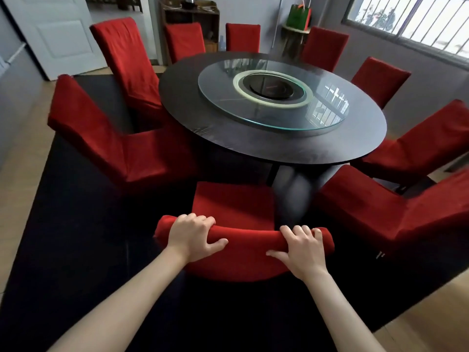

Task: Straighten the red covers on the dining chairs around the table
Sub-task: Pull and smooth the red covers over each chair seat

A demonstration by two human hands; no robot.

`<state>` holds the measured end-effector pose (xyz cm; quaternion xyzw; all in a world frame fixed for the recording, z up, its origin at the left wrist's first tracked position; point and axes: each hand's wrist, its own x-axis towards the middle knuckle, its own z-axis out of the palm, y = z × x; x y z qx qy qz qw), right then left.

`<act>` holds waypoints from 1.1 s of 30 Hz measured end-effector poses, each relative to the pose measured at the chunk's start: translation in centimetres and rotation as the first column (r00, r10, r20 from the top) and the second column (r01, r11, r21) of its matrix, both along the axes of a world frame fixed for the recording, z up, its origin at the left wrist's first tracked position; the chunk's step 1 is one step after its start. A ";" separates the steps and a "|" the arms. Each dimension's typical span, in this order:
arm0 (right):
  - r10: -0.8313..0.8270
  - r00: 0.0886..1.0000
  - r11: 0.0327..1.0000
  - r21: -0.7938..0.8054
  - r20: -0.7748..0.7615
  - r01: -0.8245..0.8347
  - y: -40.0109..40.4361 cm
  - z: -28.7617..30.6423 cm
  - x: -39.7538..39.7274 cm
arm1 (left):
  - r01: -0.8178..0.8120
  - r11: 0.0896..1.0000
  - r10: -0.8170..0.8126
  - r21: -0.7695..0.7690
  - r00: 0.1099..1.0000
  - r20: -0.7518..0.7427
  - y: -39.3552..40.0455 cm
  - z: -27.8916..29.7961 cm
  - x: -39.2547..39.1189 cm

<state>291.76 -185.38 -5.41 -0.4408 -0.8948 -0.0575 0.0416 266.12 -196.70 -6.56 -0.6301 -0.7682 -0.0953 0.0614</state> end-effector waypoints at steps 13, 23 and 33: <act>-0.075 0.994 0.997 -0.004 0.084 0.075 0.5 0.1 -2.6 | 0.041 0.999 -0.043 -0.025 0.998 -0.048 1.6 -0.1 -3.3; -0.138 0.975 0.987 -0.060 0.172 0.151 0.8 0.4 -6.4 | 0.060 0.992 -0.073 -0.115 0.991 -0.110 3.7 -0.4 -7.8; -0.200 0.968 0.962 -0.155 0.149 0.223 1.0 0.8 -8.1 | 0.091 0.990 -0.100 -0.107 0.991 -0.085 4.4 0.0 -9.2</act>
